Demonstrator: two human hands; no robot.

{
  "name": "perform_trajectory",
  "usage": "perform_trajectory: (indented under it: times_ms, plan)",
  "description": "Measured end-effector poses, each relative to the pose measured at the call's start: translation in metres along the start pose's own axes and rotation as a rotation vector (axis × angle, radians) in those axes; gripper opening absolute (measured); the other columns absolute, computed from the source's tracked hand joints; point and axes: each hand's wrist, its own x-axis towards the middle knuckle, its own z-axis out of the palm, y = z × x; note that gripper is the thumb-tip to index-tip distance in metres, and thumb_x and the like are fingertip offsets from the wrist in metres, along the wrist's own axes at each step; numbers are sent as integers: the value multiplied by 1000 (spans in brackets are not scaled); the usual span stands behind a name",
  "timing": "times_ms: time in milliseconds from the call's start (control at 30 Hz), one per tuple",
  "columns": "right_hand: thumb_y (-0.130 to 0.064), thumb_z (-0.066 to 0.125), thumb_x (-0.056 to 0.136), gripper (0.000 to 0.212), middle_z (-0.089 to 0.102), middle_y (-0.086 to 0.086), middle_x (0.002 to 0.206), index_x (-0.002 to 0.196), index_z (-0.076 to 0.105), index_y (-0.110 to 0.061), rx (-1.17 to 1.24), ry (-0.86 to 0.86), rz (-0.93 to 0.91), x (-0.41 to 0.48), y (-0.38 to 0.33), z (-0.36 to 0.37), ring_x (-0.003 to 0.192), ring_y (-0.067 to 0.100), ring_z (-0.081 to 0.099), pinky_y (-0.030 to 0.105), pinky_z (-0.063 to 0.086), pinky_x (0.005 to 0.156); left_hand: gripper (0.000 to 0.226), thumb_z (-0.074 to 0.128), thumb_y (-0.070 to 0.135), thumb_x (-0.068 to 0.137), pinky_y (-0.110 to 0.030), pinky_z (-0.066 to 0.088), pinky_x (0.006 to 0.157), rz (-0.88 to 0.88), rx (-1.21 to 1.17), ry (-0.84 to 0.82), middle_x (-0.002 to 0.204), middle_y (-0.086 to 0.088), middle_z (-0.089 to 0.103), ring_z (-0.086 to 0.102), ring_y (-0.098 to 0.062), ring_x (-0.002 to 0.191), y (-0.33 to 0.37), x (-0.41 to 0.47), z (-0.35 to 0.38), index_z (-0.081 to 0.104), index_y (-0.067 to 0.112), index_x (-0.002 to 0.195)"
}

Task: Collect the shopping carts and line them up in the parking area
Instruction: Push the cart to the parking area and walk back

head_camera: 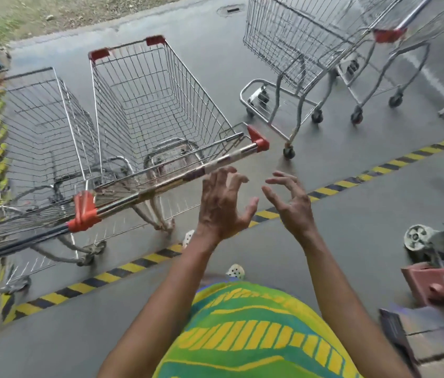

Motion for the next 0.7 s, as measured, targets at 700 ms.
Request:
perform_trajectory:
  times_ms: [700]
  plan:
    - [-29, 77, 92, 12, 68, -22, 113, 88, 73, -40, 111, 450, 239, 188, 71, -209, 113, 0, 63, 28, 46, 103, 41, 59, 54, 84, -46, 43, 94, 173, -320, -275, 116, -1, 53, 52, -24, 112, 143, 307, 219, 63, 23, 110]
